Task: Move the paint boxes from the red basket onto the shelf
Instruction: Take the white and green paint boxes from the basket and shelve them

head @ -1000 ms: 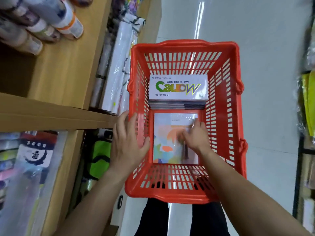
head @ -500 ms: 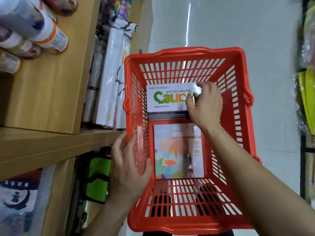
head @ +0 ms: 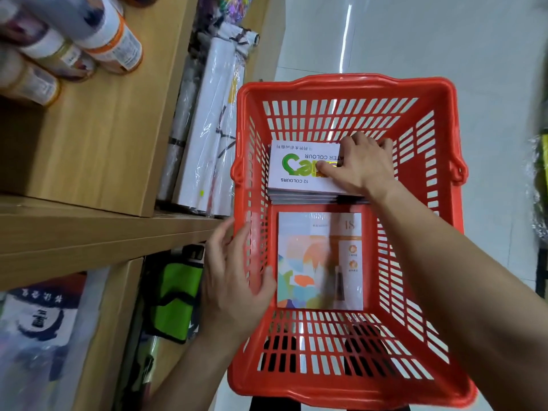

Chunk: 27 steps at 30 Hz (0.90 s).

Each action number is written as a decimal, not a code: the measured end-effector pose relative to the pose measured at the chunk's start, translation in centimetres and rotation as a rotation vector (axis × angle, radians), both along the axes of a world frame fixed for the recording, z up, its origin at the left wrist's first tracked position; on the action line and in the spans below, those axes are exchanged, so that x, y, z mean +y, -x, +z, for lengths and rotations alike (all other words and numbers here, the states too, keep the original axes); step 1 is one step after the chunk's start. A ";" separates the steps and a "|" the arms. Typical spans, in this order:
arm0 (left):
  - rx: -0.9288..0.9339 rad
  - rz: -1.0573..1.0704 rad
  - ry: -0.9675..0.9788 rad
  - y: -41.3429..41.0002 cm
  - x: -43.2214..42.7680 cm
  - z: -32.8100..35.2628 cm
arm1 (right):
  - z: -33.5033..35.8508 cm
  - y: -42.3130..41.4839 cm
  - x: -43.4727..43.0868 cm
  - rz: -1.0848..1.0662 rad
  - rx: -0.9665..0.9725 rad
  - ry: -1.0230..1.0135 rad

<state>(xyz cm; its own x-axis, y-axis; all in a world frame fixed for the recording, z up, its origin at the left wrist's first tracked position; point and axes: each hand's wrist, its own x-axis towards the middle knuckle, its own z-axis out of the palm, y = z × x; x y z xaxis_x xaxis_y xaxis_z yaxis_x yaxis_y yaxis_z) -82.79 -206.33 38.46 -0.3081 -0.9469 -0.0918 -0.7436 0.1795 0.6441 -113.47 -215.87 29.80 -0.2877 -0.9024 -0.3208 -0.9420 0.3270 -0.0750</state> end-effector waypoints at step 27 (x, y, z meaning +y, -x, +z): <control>0.000 0.060 -0.094 0.3 0.2 0.4 | 0.3 1.0 1.0 -0.241 -0.467 -0.415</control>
